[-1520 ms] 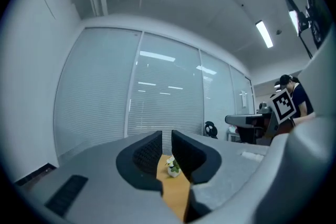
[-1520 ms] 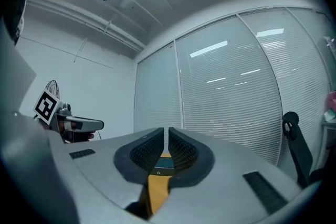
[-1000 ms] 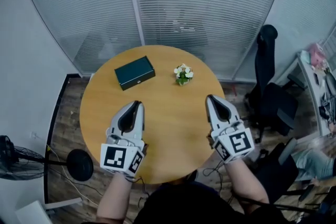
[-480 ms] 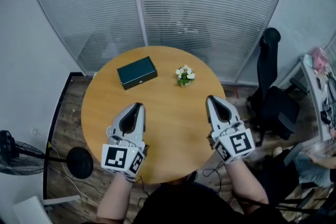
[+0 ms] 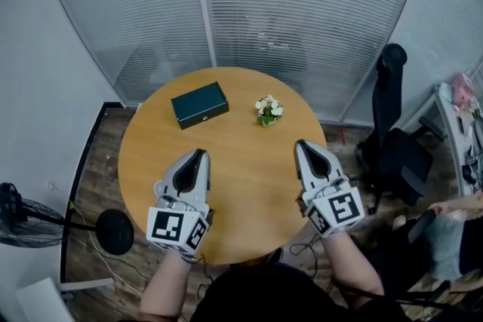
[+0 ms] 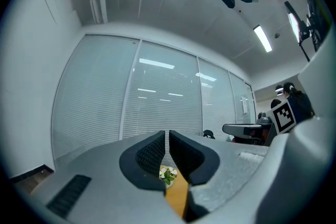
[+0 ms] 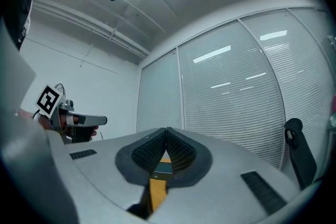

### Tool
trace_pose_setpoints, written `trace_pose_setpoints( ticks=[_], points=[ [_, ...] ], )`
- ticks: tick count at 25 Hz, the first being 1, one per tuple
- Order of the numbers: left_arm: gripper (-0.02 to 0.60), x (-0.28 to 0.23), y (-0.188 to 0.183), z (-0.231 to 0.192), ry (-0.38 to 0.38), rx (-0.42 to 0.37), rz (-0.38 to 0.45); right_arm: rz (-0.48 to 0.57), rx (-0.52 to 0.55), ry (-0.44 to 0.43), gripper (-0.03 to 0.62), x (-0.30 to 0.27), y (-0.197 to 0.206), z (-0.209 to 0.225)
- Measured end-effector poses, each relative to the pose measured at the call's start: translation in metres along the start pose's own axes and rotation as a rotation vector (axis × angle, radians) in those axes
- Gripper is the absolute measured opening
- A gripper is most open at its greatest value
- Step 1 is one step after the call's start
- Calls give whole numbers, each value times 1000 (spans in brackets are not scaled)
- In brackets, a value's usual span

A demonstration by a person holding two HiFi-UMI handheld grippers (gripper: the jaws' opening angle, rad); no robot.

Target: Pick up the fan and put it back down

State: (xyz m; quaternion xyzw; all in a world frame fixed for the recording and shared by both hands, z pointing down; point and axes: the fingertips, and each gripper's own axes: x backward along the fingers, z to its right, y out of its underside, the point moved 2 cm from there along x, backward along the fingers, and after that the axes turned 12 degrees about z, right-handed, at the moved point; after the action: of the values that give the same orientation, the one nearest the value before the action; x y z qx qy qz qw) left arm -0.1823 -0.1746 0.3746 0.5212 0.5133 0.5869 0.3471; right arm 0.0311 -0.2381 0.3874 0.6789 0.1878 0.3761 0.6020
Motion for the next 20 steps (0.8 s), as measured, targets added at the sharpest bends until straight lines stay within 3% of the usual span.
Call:
trace_pose_setpoints(
  ticks=[20],
  points=[
    [26, 2, 4, 4, -21, -5, -14, 8, -33, -8, 5, 3, 1, 5]
  ],
)
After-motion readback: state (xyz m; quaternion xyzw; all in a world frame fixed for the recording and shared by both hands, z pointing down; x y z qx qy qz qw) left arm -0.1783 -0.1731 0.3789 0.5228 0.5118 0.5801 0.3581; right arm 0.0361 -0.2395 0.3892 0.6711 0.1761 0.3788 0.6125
